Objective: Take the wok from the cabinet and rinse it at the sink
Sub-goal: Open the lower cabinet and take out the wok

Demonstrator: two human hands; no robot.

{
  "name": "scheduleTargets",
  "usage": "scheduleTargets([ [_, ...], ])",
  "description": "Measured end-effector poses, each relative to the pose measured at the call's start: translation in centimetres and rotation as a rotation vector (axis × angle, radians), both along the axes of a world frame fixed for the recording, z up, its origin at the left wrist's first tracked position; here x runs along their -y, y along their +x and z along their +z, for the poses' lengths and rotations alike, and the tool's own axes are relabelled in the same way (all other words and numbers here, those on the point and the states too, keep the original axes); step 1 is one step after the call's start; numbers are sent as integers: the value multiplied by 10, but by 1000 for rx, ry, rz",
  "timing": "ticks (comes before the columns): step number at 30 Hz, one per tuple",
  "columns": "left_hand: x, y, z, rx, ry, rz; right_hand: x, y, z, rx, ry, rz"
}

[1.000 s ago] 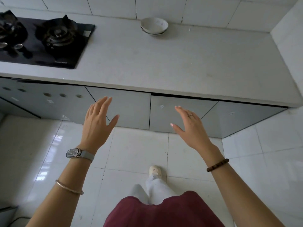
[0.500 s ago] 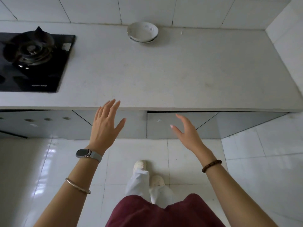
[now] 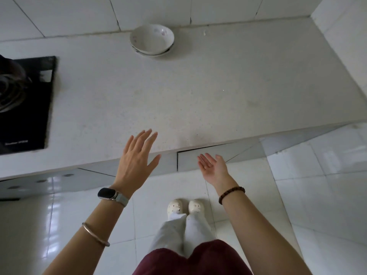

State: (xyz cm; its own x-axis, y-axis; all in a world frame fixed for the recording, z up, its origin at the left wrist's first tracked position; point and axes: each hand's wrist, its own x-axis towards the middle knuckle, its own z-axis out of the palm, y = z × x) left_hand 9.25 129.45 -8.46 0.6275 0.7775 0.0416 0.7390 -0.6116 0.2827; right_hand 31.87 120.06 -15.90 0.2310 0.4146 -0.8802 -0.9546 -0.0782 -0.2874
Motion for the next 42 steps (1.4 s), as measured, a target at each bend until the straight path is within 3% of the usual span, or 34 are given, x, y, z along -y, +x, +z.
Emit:
scheduleTargets([
  [21,1,5,-22,-46,-59,-27,-32,-14,-6,-92,-4,-76],
  [33,59,15,-23,-27,-72,-8,55,-6,-2,-61,-54,114],
  [42,153,45,-23,-45,-78,65,144,29,-5,-22,-139,284],
])
